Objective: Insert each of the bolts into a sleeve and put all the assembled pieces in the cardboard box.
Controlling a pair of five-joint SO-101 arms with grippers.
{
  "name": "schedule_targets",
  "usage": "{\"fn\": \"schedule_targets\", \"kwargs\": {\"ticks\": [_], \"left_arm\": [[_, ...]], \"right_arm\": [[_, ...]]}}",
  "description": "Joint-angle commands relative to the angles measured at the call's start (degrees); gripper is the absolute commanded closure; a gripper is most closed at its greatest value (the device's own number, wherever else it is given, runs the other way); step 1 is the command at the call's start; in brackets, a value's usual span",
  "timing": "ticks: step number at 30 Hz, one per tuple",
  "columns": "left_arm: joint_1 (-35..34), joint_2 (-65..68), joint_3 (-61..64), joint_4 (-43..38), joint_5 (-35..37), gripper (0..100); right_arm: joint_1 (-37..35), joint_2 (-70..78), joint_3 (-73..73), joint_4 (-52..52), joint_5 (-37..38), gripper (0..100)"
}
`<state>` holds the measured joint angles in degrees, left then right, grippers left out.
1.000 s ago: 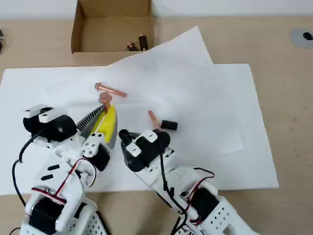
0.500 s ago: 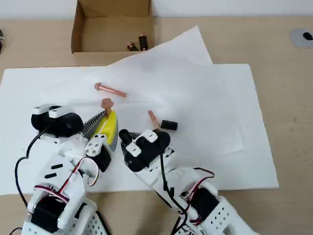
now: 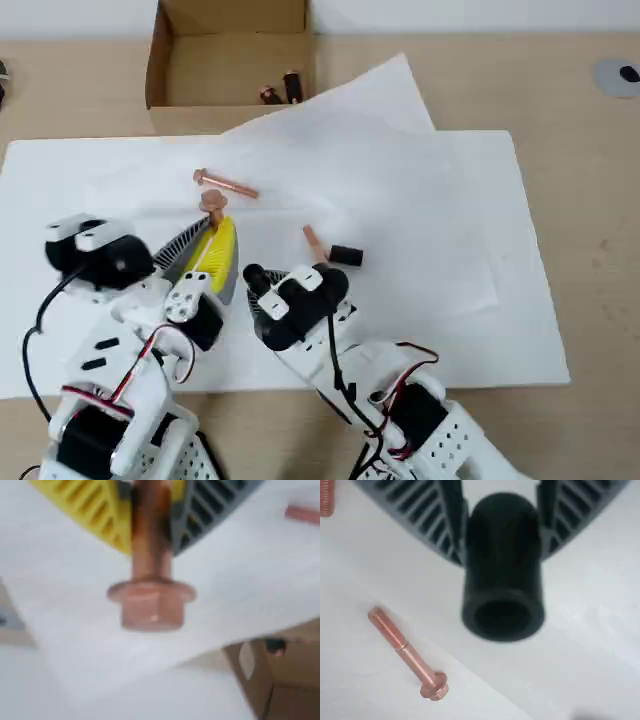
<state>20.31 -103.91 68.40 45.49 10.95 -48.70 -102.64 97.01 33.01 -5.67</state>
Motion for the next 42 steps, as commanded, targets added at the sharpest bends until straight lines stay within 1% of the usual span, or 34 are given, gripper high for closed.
{"fn": "schedule_targets", "kwargs": {"ticks": [1,3,5,9,10,15,29,34,38,42], "left_arm": [[0.0,-0.5,-6.5,-1.8,0.4,99],[0.0,-0.5,-8.4,-1.5,0.4,99],[0.3,-0.6,-11.0,0.9,0.4,99],[8.3,-0.5,-16.4,9.7,0.4,99],[9.5,-0.5,-17.1,10.2,0.3,99],[10.2,-0.4,-14.9,10.0,0.0,99],[9.9,-0.7,-5.3,4.5,-0.1,99],[9.8,-0.7,-4.3,4.0,-0.1,99],[6.8,-0.7,-4.3,3.1,0.4,99],[3.0,-0.7,-4.0,-0.7,2.5,99]], "right_arm": [[2.0,-0.1,0.0,-0.1,-0.5,98.8],[2.0,-0.1,0.0,-0.1,-0.5,98.8],[2.0,-0.1,0.0,-0.1,-0.5,98.8],[2.0,-0.1,0.0,-0.1,-0.5,98.8],[2.0,-0.1,0.0,-0.1,-0.5,98.8],[2.0,-0.1,0.0,-0.1,-0.5,98.8],[2.0,0.0,0.0,0.0,-0.5,98.8],[2.2,-0.1,0.0,0.0,-0.6,98.8],[6.5,-0.6,0.0,-0.8,-4.7,98.8],[7.8,-0.6,0.0,-0.8,-5.0,98.8]]}}
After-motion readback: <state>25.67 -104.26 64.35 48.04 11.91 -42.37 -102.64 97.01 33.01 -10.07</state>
